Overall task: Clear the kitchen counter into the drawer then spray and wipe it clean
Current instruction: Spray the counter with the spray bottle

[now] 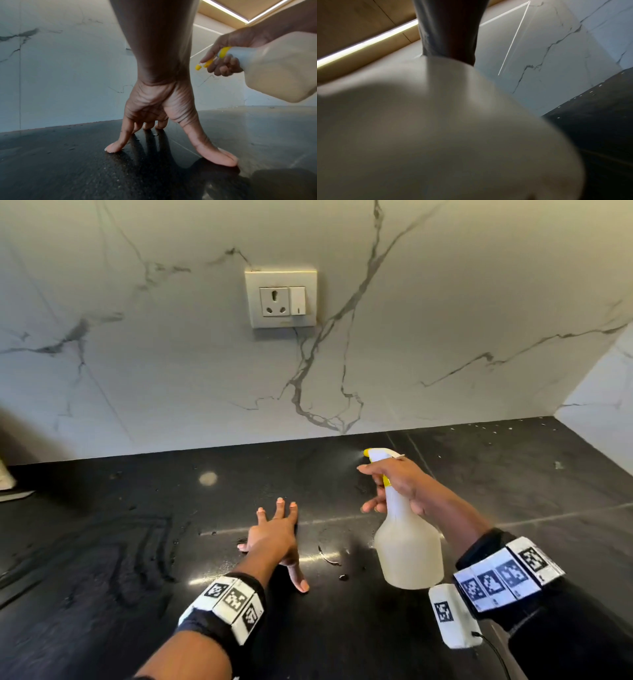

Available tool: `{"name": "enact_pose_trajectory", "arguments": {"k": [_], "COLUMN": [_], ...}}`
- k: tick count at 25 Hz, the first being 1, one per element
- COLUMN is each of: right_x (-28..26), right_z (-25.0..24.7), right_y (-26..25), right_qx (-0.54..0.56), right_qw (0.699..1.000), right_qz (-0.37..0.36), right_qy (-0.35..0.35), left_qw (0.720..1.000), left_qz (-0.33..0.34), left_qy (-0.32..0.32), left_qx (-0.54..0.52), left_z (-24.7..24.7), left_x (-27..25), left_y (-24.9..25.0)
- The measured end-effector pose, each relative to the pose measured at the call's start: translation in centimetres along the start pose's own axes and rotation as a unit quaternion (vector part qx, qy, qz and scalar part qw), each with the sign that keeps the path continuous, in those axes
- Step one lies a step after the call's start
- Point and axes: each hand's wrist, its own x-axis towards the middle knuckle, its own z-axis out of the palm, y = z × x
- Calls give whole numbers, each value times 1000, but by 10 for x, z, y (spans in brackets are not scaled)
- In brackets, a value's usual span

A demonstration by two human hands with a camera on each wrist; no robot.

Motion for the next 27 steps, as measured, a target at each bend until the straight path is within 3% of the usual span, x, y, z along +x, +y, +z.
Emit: {"name": "enact_pose_trajectory", "arguments": {"k": [4, 9, 17, 22, 27], "right_x": [-14, -51, -126, -170, -204], "right_z": [18, 23, 34, 73, 148], "right_y": [4, 38, 123, 154, 190], "right_qx": [-2, 15, 86, 147, 185], "right_qw": [999, 999, 995, 986, 978], "right_qz": [1, 19, 25, 15, -30], "right_qy": [-47, -48, 46, 83, 95], "left_qw": [1000, 1000, 988, 986, 980], "left_qz": [3, 12, 76, 128, 160], "left_qy": [-10, -12, 119, 107, 117], "left_qx": [-1, 2, -57, -5, -1], "left_z": [-1, -1, 61, 86, 112], "left_x": [-1, -7, -40, -73, -113], "left_y": [2, 3, -51, -89, -126]}}
